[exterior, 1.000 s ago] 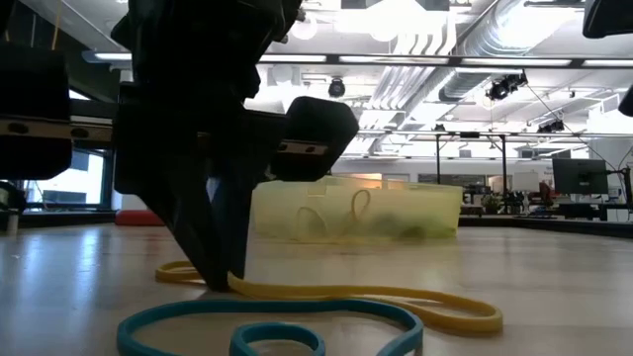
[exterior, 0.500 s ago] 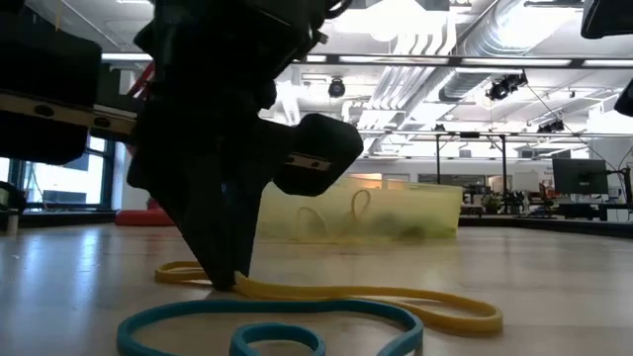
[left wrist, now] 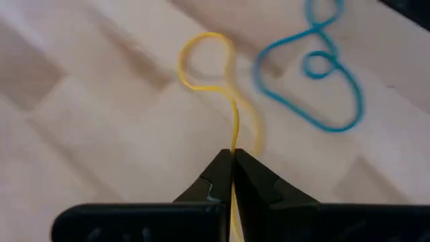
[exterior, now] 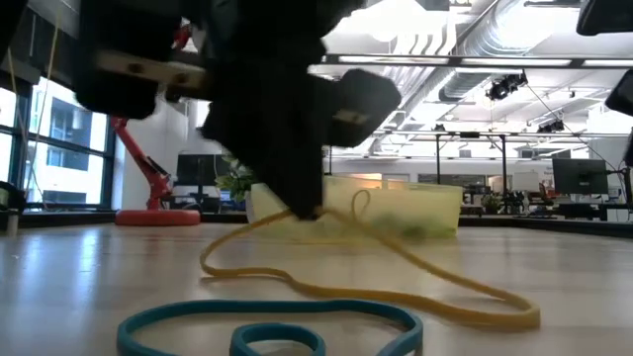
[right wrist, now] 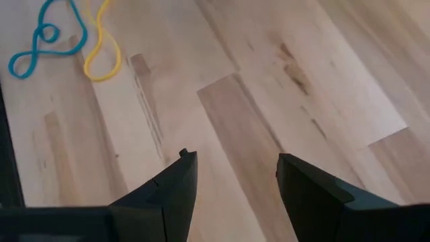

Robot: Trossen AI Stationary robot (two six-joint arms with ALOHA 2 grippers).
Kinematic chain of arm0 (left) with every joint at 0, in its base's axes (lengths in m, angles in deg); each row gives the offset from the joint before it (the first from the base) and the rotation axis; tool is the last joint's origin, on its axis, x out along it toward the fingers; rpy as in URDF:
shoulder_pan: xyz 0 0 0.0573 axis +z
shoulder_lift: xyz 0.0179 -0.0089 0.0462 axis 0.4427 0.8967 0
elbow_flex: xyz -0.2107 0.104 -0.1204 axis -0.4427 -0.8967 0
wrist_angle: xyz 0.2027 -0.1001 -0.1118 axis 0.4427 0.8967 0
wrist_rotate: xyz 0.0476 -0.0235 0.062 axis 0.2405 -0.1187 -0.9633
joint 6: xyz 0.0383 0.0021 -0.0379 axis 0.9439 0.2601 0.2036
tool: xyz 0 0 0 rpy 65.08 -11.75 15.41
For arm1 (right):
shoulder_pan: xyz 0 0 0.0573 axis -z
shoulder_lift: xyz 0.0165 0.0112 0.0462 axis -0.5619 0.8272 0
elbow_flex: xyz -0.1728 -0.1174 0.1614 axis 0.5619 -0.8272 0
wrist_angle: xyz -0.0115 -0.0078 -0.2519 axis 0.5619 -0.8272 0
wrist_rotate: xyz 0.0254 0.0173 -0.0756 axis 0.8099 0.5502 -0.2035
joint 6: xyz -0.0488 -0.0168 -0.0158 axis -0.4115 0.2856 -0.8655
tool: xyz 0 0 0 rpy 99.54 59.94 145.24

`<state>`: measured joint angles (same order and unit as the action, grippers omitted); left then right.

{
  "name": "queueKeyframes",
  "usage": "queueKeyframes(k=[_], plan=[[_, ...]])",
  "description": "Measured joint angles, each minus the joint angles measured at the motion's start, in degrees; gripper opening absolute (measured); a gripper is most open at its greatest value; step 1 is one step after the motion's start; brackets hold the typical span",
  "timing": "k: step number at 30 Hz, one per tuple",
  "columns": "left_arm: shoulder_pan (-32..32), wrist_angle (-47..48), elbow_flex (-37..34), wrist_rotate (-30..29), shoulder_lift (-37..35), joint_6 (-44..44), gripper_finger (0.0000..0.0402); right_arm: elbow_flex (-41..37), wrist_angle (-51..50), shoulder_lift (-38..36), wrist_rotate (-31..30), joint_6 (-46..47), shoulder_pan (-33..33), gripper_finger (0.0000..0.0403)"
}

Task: Pick and place rubber bands into bin
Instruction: Put the yellow rubber band into the transparent yellow bin

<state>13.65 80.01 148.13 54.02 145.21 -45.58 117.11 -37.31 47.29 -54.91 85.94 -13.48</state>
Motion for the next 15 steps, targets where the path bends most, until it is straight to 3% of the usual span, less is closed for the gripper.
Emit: queueKeyframes(k=[15], plan=[[3.09,10.22,9.58,-4.23,-0.22,4.57,0.0,0.0,-1.19,0.01,-1.78,-1.05,0.01,0.0193]])
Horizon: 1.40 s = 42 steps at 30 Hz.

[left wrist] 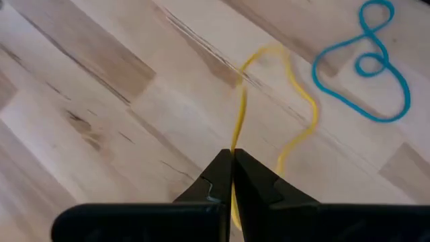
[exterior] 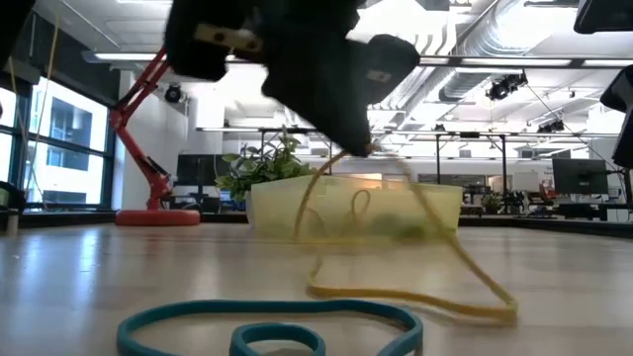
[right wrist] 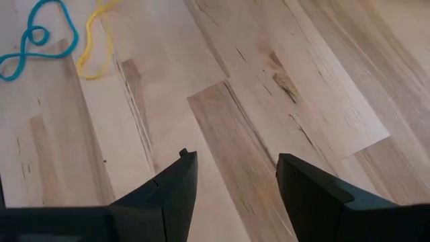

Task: Pick and place rubber bands into bin
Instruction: Put the yellow rubber band into the transparent yellow bin

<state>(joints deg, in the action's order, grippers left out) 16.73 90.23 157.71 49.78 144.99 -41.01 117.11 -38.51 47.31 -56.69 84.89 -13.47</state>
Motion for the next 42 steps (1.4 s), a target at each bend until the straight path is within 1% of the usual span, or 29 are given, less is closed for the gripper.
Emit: queueKeyframes(k=[6,11,20,26,28,34,42], plan=[[1.81,4.15,5.45,-0.01,-0.04,2.48,0.0,0.0,-0.11,-0.01,0.04,0.0,0.0,0.0193],[2.74,8.69,10.89,-2.6,-0.11,6.1,0.0,0.0,-0.66,0.01,-0.1,0.0,-0.02,0.0193],[5.48,16.48,19.8,-7.28,-0.11,11.14,0.0,0.0,-1.53,-0.01,-2.2,0.0,0.02,0.0193],[8.97,21.92,24.35,-10.25,-0.2,14.7,0.0,0.0,-1.56,0.0,-2.72,0.02,0.38,0.0193],[10.31,23.52,25.84,-10.32,-0.2,15.4,0.0,0.0,-1.57,0.0,-2.71,0.02,0.65,0.0193],[13.69,25.75,28.59,-10.99,-0.22,18.19,0.0,0.0,-1.57,0.0,-2.78,0.02,1.27,0.0193],[17.84,29.6,28.66,-11.25,-0.2,19.88,0.0,0.0,-1.55,0.01,-2.73,0.04,2.33,0.0193]])
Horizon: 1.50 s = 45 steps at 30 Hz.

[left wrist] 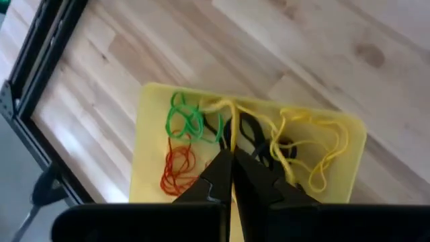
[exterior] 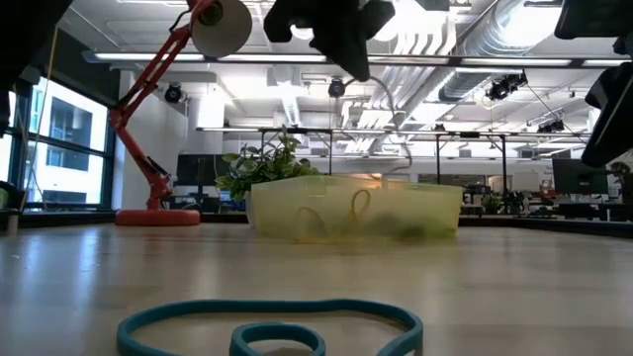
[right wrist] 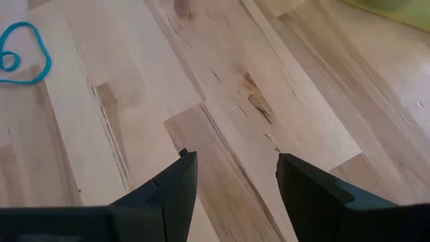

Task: Pick and place rubber bands into bin
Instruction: Put the yellow rubber band into the transparent yellow bin, then put the blue rubber band into the transparent yellow bin

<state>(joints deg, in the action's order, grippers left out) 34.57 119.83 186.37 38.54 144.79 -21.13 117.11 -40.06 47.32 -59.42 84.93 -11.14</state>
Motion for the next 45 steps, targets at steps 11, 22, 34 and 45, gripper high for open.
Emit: queueKeyframes(k=[11,22,34,45], plan=[[1.83,-0.12,-5.73,4.25,0.0,-0.03,0.0,0.0,0.0,0.0,-0.11,0.5,0.36,0.0193],[-0.42,-2.72,-15.5,8.74,0.04,-1.71,0.0,0.0,0.2,0.0,-0.19,0.62,0.37,0.0193],[-0.46,-8.4,-19.47,10.38,0.04,-4.94,0.0031,0.0,0.42,0.0,-0.11,0.08,2.91,0.0193],[-0.94,-6.48,-19.51,17.32,-1.2,-7.87,0.0121,0.0,5.4,0.0,-0.09,-3.01,3.38,0.0193]])
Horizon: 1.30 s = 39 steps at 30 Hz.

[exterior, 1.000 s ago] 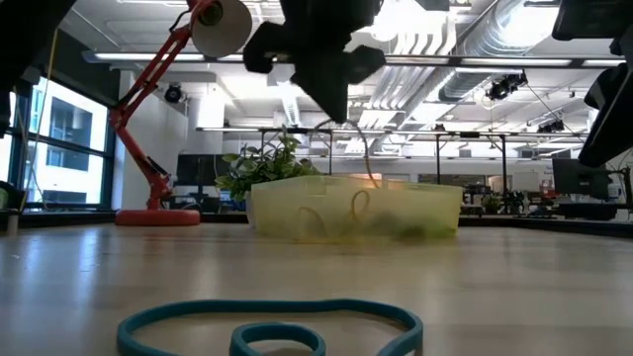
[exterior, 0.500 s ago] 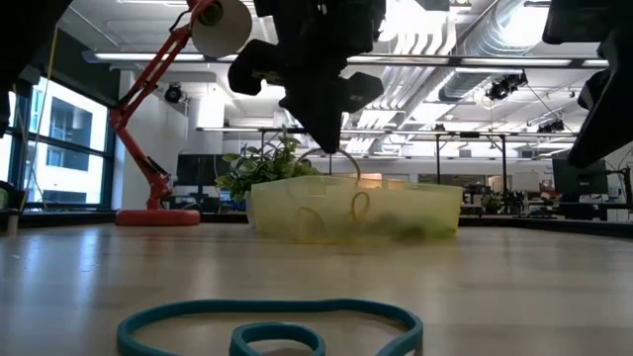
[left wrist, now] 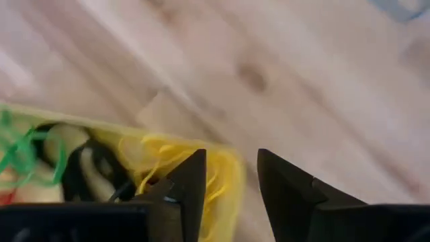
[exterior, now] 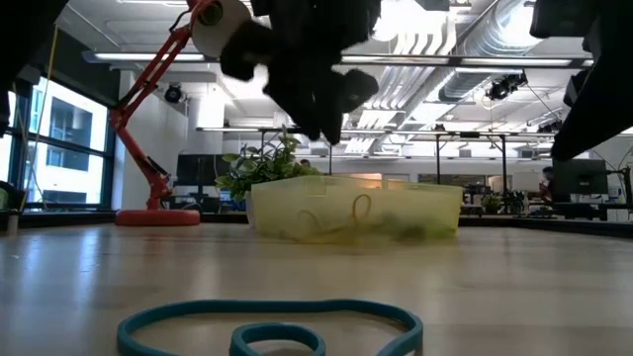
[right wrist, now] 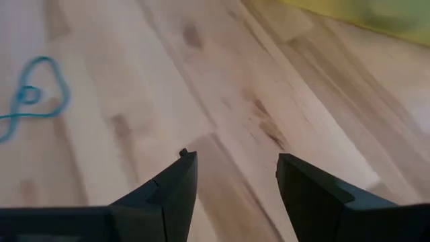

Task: Pick and place rubber bands into bin
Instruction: Put the blue rubber band into the transparent yellow bin

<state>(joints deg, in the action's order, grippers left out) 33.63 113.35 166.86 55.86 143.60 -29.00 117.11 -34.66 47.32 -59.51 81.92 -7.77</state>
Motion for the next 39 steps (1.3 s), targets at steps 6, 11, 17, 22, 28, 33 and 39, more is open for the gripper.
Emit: queueKeyframes(k=[6,11,17,22,28,33,39], plan=[[-4.93,2.22,0.0,2.84,-3.02,-2.07,0.0126,0.0,1.12,0.0,-2.6,-1.97,0.0,0.0193],[-10.85,1.04,0.02,1.86,-4.63,-5.29,0.0113,0.0,1.08,0.0,-3.97,-3.73,0.0,0.0193],[-17.7,-4.71,0.02,-0.47,-4.37,-11.35,0.01,0.0,1.05,0.0,-2.44,-9.64,0.0,0.0193],[-21.48,-10.08,0.01,-7.47,-3.28,-17.36,0.0095,0.0,1.05,0.0,0.01,-14.48,-0.13,0.0193],[-24.05,-11.28,0.15,-14.87,-1.66,-26.14,0.0095,0.0,0.03,0.0,4.1,-18.16,-1.73,0.0193],[-26.49,-10.09,0.06,-19.38,0.22,-33.94,0.0095,0.0,-0.64,0.0,3.61,-11.3,-3.93,0.0193],[-29.74,-10.65,-0.13,-20.95,1.59,-38.49,0.0095,0.0,-0.88,0.15,2.03,-2.02,-6.36,0.0193]])
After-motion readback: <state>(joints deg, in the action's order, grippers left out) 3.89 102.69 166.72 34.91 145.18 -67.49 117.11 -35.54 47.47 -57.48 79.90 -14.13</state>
